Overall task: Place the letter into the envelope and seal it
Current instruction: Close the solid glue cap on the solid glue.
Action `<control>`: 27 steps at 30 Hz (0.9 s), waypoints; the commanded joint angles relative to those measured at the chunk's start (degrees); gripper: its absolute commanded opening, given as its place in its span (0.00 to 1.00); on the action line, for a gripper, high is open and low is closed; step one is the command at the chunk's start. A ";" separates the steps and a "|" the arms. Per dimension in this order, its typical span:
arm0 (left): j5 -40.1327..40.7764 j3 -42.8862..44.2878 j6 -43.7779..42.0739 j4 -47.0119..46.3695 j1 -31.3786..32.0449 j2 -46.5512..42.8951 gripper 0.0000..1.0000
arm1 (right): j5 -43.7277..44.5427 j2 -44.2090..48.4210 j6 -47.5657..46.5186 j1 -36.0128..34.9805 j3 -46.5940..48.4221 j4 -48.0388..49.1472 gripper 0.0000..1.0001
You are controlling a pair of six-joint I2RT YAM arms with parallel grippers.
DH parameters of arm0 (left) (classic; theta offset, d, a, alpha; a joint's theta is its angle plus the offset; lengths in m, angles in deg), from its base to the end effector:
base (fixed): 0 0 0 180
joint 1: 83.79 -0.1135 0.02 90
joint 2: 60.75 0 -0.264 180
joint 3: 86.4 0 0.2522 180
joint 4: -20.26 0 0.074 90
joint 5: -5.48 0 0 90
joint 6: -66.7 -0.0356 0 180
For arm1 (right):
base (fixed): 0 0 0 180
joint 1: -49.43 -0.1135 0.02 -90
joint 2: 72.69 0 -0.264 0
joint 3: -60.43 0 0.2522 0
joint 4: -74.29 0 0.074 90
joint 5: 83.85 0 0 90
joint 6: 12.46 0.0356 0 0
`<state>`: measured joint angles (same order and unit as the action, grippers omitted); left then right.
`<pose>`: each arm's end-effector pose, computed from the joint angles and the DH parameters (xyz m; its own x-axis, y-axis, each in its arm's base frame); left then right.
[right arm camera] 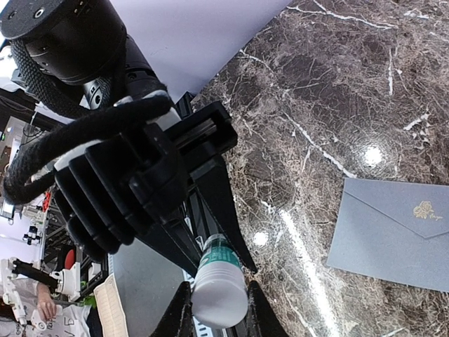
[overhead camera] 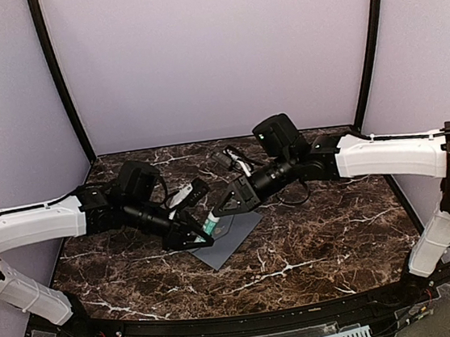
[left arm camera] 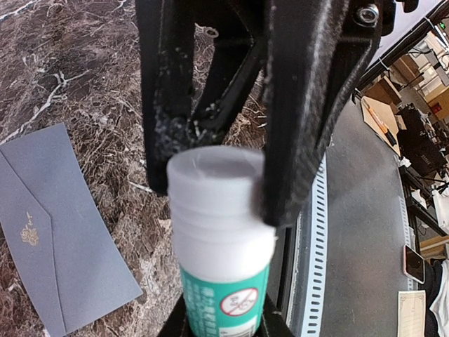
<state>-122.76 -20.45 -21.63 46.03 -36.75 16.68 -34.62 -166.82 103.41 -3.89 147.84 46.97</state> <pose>0.1821 -0.2279 0.2593 -0.4389 0.4377 -0.7847 0.8982 0.1875 -0.3977 0.2043 0.3131 0.2908 -0.7069 -0.3959 -0.5861 -0.6915 0.2125 0.6905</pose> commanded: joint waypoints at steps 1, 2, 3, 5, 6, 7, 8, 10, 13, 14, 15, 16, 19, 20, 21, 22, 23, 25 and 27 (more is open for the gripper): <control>2.95 0.50 1.12 -10.67 -0.82 -3.52 0.00 | -7.06 -2.26 0.86 -4.76 -0.43 2.31 0.19; 3.15 0.48 1.13 -10.81 -0.91 -3.69 0.00 | -7.23 -2.36 0.95 -4.85 -0.48 2.39 0.19; 3.41 0.40 1.18 -10.96 -1.15 -3.93 0.00 | -7.40 -2.51 1.06 -5.00 -0.51 2.55 0.19; 3.88 0.26 1.34 -11.32 -1.32 -4.26 0.00 | -7.98 -2.68 1.62 -5.28 -0.60 3.22 0.19; 4.05 0.18 1.37 -11.45 -1.33 -4.41 0.00 | -8.42 -2.72 1.90 -5.44 -0.74 3.72 0.19; 4.60 0.02 1.42 -11.72 -1.34 -4.79 0.00 | -8.75 -2.79 2.25 -5.73 -0.78 4.25 0.19; 4.85 -0.11 1.45 -11.77 -1.39 -4.94 0.00 | -9.01 -2.96 2.52 -5.86 -0.78 4.59 0.19; 5.56 -0.22 1.60 -11.83 -1.54 -5.38 0.00 | -9.85 -3.27 2.97 -6.31 -0.79 4.92 0.19; 5.55 0.11 2.12 -13.02 -1.87 -5.34 0.00 | -10.75 -3.73 3.14 -7.10 -0.64 4.40 0.19; 5.33 0.33 2.34 -13.26 -2.05 -5.26 0.00 | -11.00 -3.92 3.14 -7.34 -0.54 3.84 0.19; 4.87 0.40 2.71 -13.73 -2.18 -5.09 0.00 | -11.15 -3.95 3.11 -7.47 -0.45 3.36 0.19; 4.28 0.49 2.98 -14.29 -2.45 -4.98 0.00 | -11.23 -3.89 2.98 -7.65 -0.39 3.04 0.19; 3.06 0.69 3.91 -15.08 -3.12 -4.70 0.00 | -11.86 -3.96 3.21 -8.22 -0.50 3.02 0.19; 2.18 0.83 4.16 -15.28 -3.37 -4.51 0.00 | -12.24 -4.05 3.34 -8.44 -0.33 3.06 0.19; 1.66 0.91 4.19 -15.36 -3.50 -4.41 0.00 | -12.82 -4.26 3.51 -8.64 -0.23 3.28 0.19; 0.62 1.04 4.52 -15.62 -3.82 -4.15 0.00 | -13.30 -4.40 3.52 -8.97 0.13 3.38 0.19; 0.00 1.06 4.67 -15.83 -3.94 -4.05 0.00 | -13.58 -4.66 3.20 -9.20 0.54 2.99 0.19; -1.17 1.12 5.22 -16.48 -4.49 -3.77 0.00 | -13.93 -5.14 2.38 -9.60 1.43 1.31 0.19; -2.01 1.26 5.45 -16.91 -4.81 -3.51 0.00 | -14.40 -5.33 1.95 -9.89 1.82 0.31 0.18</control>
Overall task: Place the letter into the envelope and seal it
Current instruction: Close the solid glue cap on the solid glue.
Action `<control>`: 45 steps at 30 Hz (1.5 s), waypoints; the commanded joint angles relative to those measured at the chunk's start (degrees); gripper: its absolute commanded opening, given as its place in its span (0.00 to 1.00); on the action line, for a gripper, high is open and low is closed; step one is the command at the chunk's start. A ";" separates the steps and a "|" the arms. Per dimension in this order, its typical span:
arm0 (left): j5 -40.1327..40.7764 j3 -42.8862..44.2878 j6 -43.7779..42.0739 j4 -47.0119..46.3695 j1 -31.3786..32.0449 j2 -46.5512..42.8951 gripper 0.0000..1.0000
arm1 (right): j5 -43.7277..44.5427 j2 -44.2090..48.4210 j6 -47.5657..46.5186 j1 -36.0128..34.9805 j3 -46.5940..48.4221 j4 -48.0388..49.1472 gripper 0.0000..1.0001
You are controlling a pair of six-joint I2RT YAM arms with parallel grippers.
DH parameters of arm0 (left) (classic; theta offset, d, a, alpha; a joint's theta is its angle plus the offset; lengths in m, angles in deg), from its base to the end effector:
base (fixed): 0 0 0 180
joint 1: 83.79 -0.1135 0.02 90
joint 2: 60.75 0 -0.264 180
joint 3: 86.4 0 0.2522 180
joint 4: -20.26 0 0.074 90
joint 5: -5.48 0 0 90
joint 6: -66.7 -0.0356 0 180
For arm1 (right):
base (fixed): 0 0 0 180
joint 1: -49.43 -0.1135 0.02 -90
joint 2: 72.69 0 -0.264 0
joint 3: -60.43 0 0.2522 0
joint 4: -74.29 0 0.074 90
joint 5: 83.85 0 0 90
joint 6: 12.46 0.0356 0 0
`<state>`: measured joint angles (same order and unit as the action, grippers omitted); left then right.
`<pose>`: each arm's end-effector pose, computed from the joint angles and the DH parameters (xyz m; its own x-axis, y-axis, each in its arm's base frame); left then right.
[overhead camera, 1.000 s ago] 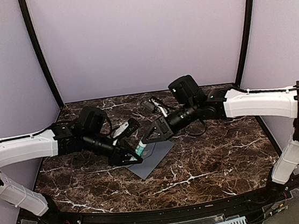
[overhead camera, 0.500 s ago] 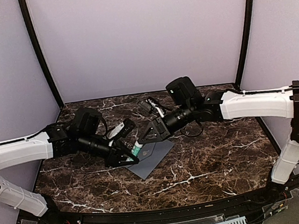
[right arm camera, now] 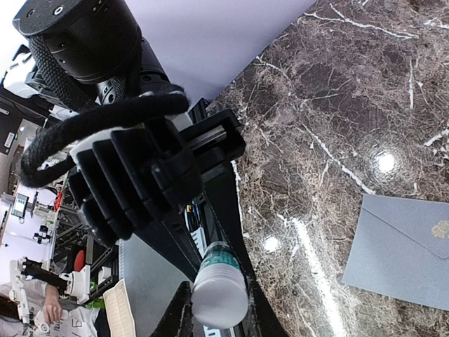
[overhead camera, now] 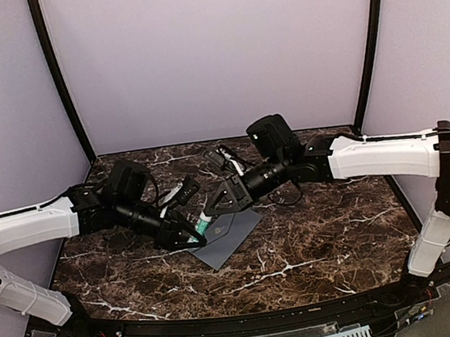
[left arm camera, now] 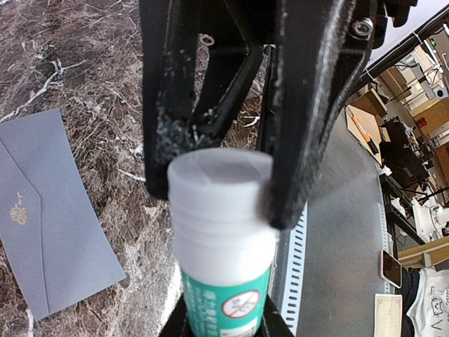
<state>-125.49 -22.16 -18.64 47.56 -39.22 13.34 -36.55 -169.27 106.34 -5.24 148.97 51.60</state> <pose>0.1806 -0.2107 0.2633 -0.5021 0.4085 -0.7623 0.8642 0.2050 -0.4594 0.2036 0.3289 0.2893 -0.7102 -0.3897 -0.5863 -0.6785 0.1565 0.7178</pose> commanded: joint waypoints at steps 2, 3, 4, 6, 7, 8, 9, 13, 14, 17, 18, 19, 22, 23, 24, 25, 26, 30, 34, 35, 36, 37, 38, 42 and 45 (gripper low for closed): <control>-0.40 3.23 2.95 -19.10 -2.71 0.16 0.00 | -12.94 -2.84 -1.11 -8.75 0.71 -4.52 0.18; -1.30 3.27 3.32 -19.52 -2.82 0.51 0.00 | -13.14 -2.90 -1.12 -8.89 0.79 -4.50 0.18; -1.61 3.32 3.46 -19.65 -3.00 0.65 0.00 | -13.34 -2.84 -1.17 -8.95 0.87 -4.52 0.18; -1.73 3.53 3.47 -19.65 -3.08 1.04 0.00 | -13.33 -3.00 -1.20 -9.22 1.04 -4.67 0.18; -0.82 3.64 2.93 -19.29 -3.09 1.12 0.00 | -13.25 -3.09 -1.20 -9.31 1.21 -4.83 0.18; 0.08 3.92 2.43 -18.79 -3.09 1.14 0.00 | -13.14 -3.18 -1.12 -9.46 1.42 -5.09 0.18; 2.32 4.23 1.11 -17.29 -3.05 1.26 0.00 | -13.01 -3.25 -0.93 -9.52 1.56 -5.09 0.18; 8.99 5.09 -1.31 -14.59 -3.08 1.29 0.00 | -13.55 -3.07 0.81 -9.59 0.89 -2.54 0.18; 10.23 5.18 -1.36 -14.57 -3.02 1.25 0.00 | -13.63 -3.21 0.98 -9.68 0.81 -2.43 0.18; 11.26 5.86 -0.94 -15.02 -2.93 1.47 0.00 | -13.53 -3.94 0.63 -10.32 1.05 -3.01 0.18; 9.72 6.32 0.07 -15.89 -3.03 1.67 0.00 | -13.55 -4.22 0.50 -10.58 1.21 -3.19 0.17; 8.34 6.53 0.86 -16.69 -3.15 1.76 0.00 | -13.57 -4.29 0.33 -10.91 1.36 -3.34 0.17; 2.82 7.64 3.80 -20.49 -3.85 2.70 0.00 | -13.50 -4.46 -0.05 -11.49 1.60 -3.74 0.17; 2.47 8.37 3.79 -20.53 -3.94 2.98 0.00 | -13.39 -4.31 0.00 -11.50 1.35 -3.50 0.17; 2.06 8.70 3.62 -20.21 -3.96 3.65 0.00 | -13.38 -4.12 0.10 -11.51 1.08 -3.26 0.17; 1.91 9.01 3.56 -20.04 -3.97 3.90 0.00 | -13.20 -3.91 0.24 -11.54 0.74 -2.88 0.17; 1.61 9.02 3.52 -19.91 -3.97 4.10 0.00 | -12.90 -3.68 0.37 -11.58 0.50 -2.52 0.17; 2.09 8.36 2.13 -18.76 -3.97 3.55 0.00 | -10.18 -2.13 -0.03 -11.34 0.11 -2.09 0.16; 2.36 6.10 -0.31 -17.05 -4.02 1.62 0.00 | -5.33 1.27 -0.24 -9.51 -1.18 -2.02 0.18; 2.93 4.89 -0.73 -16.83 -3.98 0.72 0.00 | -4.65 2.34 -0.21 -8.89 -1.78 -1.93 0.21; 3.41 4.36 -1.33 -16.30 -3.98 0.23 0.00 | -3.72 3.26 -0.35 -8.18 -2.20 -2.28 0.23; 4.66 3.40 -1.59 -15.53 -3.97 -0.51 0.00 | -3.14 4.14 -0.47 -7.66 -2.67 -2.51 0.24; 5.19 3.09 -2.21 -15.02 -3.97 -0.78 0.00 | -2.73 4.91 -0.56 -7.18 -3.20 -2.76 0.28; 6.29 2.18 -3.94 -13.87 -3.97 -1.69 0.00 | -0.06 7.88 -0.97 -6.03 -4.13 -3.91 0.51; 5.24 2.04 -4.30 -12.34 -3.91 -1.77 0.00 | 1.71 10.43 0.58 -4.96 -5.41 -1.17 0.62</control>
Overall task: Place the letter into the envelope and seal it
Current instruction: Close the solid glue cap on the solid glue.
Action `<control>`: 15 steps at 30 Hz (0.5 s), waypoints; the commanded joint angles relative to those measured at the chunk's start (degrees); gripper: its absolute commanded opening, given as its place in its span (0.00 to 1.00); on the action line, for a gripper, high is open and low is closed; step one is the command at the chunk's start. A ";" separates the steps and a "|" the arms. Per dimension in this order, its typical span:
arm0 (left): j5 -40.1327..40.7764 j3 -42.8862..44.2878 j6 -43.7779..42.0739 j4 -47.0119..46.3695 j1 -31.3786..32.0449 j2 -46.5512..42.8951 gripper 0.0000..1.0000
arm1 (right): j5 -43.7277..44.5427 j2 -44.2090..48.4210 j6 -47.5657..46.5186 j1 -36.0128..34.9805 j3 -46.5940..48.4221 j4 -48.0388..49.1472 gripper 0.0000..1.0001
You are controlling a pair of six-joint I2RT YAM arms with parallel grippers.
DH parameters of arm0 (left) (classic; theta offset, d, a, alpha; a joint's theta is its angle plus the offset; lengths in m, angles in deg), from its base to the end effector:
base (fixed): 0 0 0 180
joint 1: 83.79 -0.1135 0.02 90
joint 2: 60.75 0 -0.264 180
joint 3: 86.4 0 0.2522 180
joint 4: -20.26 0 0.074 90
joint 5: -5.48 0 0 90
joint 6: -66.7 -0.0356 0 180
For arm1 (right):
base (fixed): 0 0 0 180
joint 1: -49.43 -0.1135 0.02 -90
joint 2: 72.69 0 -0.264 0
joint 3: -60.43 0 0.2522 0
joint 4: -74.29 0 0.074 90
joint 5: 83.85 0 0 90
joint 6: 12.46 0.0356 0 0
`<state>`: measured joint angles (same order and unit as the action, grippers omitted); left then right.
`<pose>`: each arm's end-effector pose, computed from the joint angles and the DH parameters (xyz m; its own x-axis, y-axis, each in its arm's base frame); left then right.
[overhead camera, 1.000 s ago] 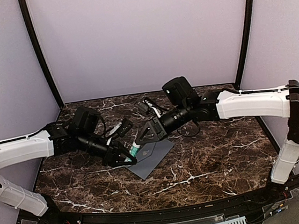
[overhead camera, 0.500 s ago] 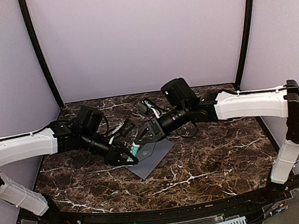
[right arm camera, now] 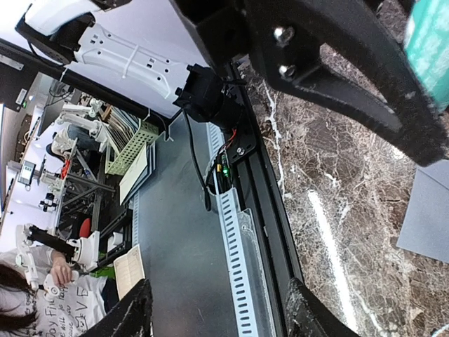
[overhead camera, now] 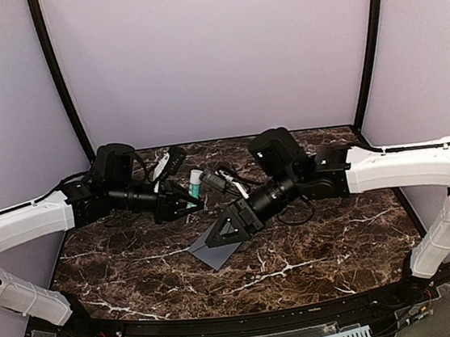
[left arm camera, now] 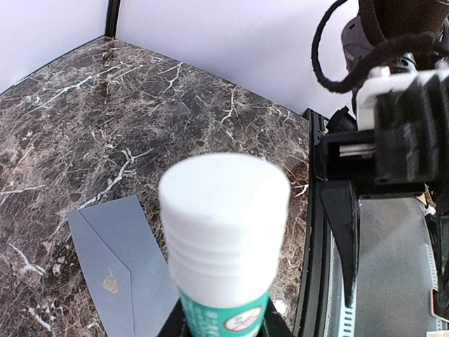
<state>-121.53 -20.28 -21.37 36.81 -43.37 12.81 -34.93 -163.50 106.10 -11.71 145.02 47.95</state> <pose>0.2061 -0.2037 0.2924 -0.3409 0.2550 -0.9049 0.9255 0.2601 -0.2754 0.1530 0.3261 0.2959 -0.6716 -0.4719 -0.5712 -0.6904 0.1189 0.7136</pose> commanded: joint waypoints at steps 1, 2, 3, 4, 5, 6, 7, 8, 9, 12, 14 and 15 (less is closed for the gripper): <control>1.13 0.19 -2.37 -1.35 0.26 -1.23 0.00 | 0.88 5.71 1.56 1.89 -2.14 4.02 0.64; 0.80 0.24 -3.21 -1.00 0.27 -1.16 0.00 | 2.45 6.56 2.19 2.18 -2.64 5.09 0.67; 0.58 0.23 -3.45 -0.79 0.33 -1.15 0.00 | 4.81 7.42 2.63 2.56 -3.17 5.63 0.68; -0.26 0.13 -3.72 -0.62 0.39 -1.18 0.00 | 7.61 8.28 3.17 2.97 -3.56 6.01 0.68; -0.74 -0.10 -3.71 -0.78 0.54 -1.21 0.00 | 10.50 8.95 3.79 3.30 -4.10 6.69 0.68; -1.60 -0.26 -3.48 -1.34 0.67 -1.33 0.00 | 12.50 9.71 4.35 3.58 -4.98 8.11 0.69; -2.03 -0.55 -3.36 -1.62 0.98 -1.34 0.00 | 14.25 10.20 4.80 3.70 -5.79 10.06 0.69; -2.94 -0.57 -3.15 -2.12 1.20 -1.24 0.00 | 15.69 10.48 4.96 3.65 -6.33 11.90 0.70; -3.87 -0.48 -3.07 -2.19 1.56 -0.83 0.00 | 16.54 10.51 5.27 3.62 -6.73 14.86 0.70; -5.32 -0.07 -2.86 -1.94 2.10 0.06 0.00 | 20.06 9.44 5.40 3.11 -5.98 17.70 0.69; -5.98 0.01 -2.75 -1.91 2.46 0.43 0.00 | 20.74 7.98 5.17 2.77 -4.74 18.30 0.67; -6.32 0.02 -2.74 -1.93 2.53 0.62 0.00 | 20.36 7.26 5.04 2.66 -4.28 18.85 0.65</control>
<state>-124.57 -20.28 -23.58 36.20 -41.45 12.97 -18.87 -154.14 110.71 -8.35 139.18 60.41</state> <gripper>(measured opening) 0.226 0.671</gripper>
